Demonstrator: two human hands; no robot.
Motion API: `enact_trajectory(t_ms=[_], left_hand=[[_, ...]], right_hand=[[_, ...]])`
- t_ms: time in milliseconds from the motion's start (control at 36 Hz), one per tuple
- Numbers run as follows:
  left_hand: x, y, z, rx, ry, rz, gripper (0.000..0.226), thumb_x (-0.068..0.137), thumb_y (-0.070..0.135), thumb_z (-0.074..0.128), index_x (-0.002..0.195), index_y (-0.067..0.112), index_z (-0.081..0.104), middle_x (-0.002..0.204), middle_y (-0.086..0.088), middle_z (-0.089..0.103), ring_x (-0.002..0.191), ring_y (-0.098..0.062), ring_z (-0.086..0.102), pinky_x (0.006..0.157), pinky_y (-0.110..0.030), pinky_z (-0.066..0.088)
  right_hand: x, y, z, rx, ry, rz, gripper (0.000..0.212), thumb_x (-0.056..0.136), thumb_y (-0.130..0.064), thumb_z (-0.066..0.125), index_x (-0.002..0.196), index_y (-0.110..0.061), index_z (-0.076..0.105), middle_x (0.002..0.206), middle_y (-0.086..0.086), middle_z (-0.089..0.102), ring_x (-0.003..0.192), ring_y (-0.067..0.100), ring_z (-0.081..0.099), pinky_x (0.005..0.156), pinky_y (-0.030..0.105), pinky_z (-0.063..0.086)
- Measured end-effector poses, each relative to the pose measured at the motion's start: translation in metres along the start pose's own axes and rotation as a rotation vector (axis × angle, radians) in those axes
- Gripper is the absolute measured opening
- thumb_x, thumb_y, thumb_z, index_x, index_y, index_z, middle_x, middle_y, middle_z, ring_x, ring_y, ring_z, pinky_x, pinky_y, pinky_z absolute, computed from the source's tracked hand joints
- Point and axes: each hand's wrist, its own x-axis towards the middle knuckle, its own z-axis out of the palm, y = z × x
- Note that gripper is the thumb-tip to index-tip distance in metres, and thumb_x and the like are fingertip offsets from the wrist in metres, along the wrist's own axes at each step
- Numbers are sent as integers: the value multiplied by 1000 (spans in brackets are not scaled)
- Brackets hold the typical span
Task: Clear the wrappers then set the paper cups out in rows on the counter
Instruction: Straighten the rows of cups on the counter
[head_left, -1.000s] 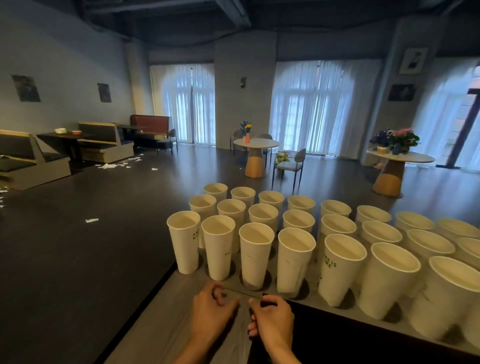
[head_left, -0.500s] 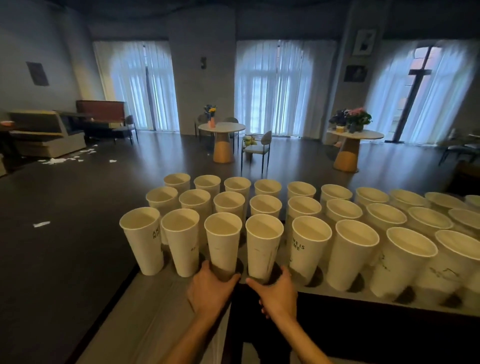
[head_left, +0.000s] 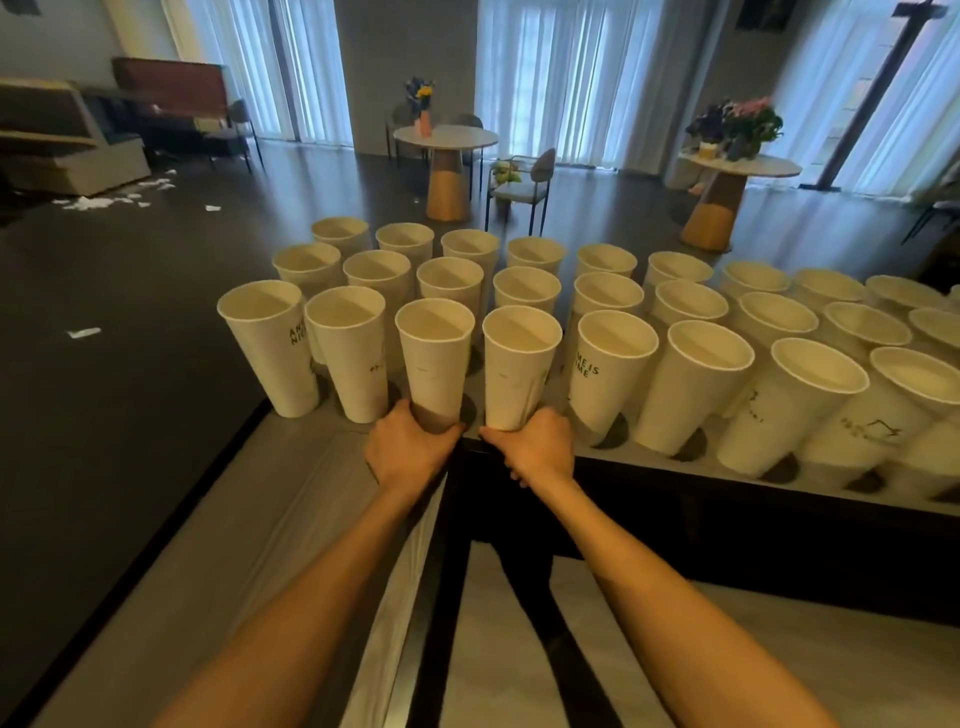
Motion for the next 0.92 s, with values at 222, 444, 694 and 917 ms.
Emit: enact_trajectory(t_ms=[222, 444, 694, 917], left_hand=[[-6, 4, -2, -35, -26, -39, 83, 56, 67, 80, 122, 18, 62, 112, -1, 72, 104, -24, 69, 82, -45, 61], [-40, 16, 1, -158, 44, -87, 67, 71, 35, 88, 123, 14, 51, 116, -8, 65, 107, -28, 65, 89, -48, 58], [-115, 57, 40, -158, 62, 177, 21, 85, 34, 77, 96, 23, 63, 66, 5, 61, 60, -6, 61, 57, -27, 54], [-116, 118, 88, -108, -151, 74, 96, 74, 61, 77, 149, 13, 41, 110, -3, 74, 110, -21, 69, 97, -40, 56]], right_hand=[[-11, 11, -12, 63, -35, -64, 69, 62, -52, 86, 112, -12, 61, 77, 8, 71, 44, 14, 67, 38, 33, 55], [-23, 62, -39, -7, 79, -183, 59, 71, -59, 76, 118, -27, 62, 75, -4, 72, 66, 11, 70, 63, 36, 62], [-40, 107, -106, 22, 252, -190, 39, 79, -48, 76, 108, -23, 67, 61, -10, 64, 62, 0, 63, 68, 27, 59], [-25, 132, -136, 19, 301, 29, 77, 77, -55, 75, 137, -13, 52, 108, 7, 72, 106, 23, 67, 89, 38, 56]])
